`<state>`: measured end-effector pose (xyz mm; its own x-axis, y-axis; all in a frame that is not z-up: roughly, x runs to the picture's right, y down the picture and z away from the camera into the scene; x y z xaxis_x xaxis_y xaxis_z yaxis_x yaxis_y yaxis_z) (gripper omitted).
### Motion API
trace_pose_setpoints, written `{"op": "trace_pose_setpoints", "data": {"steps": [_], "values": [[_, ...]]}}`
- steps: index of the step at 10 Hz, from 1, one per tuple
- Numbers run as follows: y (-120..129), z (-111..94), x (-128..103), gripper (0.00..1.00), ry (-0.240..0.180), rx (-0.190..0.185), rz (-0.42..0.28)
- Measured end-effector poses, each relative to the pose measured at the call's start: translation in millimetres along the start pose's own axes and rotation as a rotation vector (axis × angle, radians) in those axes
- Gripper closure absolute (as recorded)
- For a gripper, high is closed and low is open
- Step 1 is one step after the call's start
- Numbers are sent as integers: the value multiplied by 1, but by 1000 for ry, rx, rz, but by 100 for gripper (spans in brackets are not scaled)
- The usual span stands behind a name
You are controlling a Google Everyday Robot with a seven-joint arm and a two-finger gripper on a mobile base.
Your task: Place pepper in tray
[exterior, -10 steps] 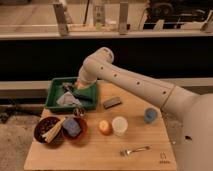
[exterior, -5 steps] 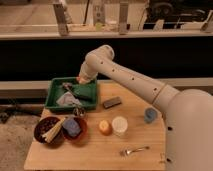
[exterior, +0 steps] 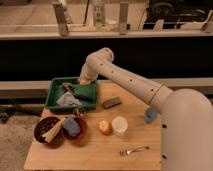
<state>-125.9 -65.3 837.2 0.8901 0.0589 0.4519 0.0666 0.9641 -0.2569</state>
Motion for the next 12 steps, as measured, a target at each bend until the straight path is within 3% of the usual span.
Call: {"op": "trace_pose_setpoints", "data": {"steps": [7, 10, 12], "values": [[4, 9, -28, 20, -5, -59, -79], [5, 10, -40, 20, 36, -106, -132], [4, 10, -39, 20, 39, -107, -133]]}}
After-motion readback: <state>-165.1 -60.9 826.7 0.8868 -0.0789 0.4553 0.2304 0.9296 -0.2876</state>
